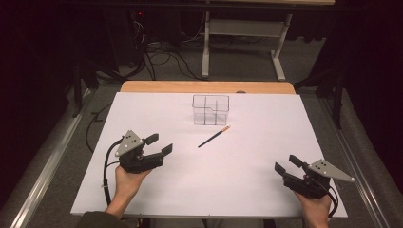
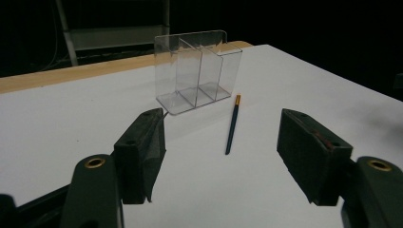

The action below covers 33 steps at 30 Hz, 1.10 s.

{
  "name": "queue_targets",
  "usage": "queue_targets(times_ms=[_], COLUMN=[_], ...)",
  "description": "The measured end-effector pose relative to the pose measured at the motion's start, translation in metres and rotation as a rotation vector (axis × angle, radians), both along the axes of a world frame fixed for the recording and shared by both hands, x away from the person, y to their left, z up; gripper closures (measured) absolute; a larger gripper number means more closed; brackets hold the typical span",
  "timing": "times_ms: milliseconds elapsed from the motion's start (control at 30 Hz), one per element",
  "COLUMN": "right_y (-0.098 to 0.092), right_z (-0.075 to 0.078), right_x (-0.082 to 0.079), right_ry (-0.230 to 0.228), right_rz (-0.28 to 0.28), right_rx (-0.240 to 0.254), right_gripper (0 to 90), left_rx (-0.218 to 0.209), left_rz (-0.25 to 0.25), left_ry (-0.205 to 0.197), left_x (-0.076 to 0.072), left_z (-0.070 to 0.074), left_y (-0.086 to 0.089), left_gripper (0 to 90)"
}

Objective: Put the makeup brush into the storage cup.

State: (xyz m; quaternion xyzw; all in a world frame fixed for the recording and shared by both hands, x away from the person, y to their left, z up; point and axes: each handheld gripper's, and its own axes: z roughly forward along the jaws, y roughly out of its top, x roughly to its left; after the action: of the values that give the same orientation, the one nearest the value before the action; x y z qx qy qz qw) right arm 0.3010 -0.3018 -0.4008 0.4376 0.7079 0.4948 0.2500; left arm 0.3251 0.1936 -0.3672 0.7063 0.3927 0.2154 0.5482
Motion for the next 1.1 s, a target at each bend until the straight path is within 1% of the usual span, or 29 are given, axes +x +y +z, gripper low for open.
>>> queue_targets(times_ms=[200, 300, 367, 433, 467, 500, 567, 600, 967, 1000, 1033, 1067, 1100], right_y=[0.0, 0.0, 0.0, 0.0, 0.0, 0.0, 0.0, 0.0, 0.0, 0.0, 0.0, 0.0, 0.0], right_z=[0.0, 0.0, 0.0, 0.0, 0.0, 0.0, 0.0, 0.0, 0.0, 0.0, 0.0, 0.0, 0.0], right_x=[0.0, 0.0, 0.0, 0.0, 0.0, 0.0, 0.0, 0.0, 0.0, 0.0, 0.0, 0.0, 0.0], right_ry=[0.0, 0.0, 0.001, 0.001, 0.001, 0.001, 0.001, 0.0, 0.0, -0.001, 0.0, 0.0, -0.001], right_rz=[0.001, 0.002, 0.001, 0.001, 0.001, 0.001, 0.001, 0.001, 0.001, 0.002, 0.001, 0.001, 0.002], right_rx=[0.002, 0.001, 0.001, 0.001, 0.001, 0.001, 0.001, 0.0, 0.001, 0.0, 0.001, 0.001, 0.0], right_gripper=[35.1, 35.2, 35.2, 35.2, 35.2, 35.2, 35.1, 35.2, 35.1, 35.1, 35.1, 35.1, 35.1], left_rx=[-0.006, -0.003, 0.009, 0.003, 0.011, 0.004, 0.011, 0.005, 0.017, 0.024, 0.021, 0.025, 0.018], left_rz=[-0.006, -0.01, -0.006, -0.013, -0.008, -0.014, -0.012, -0.017, -0.025, -0.022, -0.027, -0.022, -0.026], left_ry=[0.001, 0.002, 0.0, 0.005, 0.002, 0.008, 0.006, 0.012, 0.012, 0.007, 0.012, 0.009, 0.013], left_x=[0.005, 0.007, 0.009, 0.012, 0.012, 0.013, 0.015, 0.016, 0.025, 0.026, 0.027, 0.028, 0.029], left_z=[0.001, 0.002, 0.002, 0.002, 0.002, 0.002, 0.002, 0.002, 0.004, 0.004, 0.004, 0.004, 0.004], left_y=[-0.005, -0.007, -0.009, -0.011, -0.011, -0.013, -0.014, -0.015, -0.024, -0.025, -0.026, -0.027, -0.028], left_gripper=[33.9, 33.9, 33.9, 33.9, 33.9, 33.9, 33.9, 34.0, 34.0, 34.0, 34.0, 34.0, 34.0])
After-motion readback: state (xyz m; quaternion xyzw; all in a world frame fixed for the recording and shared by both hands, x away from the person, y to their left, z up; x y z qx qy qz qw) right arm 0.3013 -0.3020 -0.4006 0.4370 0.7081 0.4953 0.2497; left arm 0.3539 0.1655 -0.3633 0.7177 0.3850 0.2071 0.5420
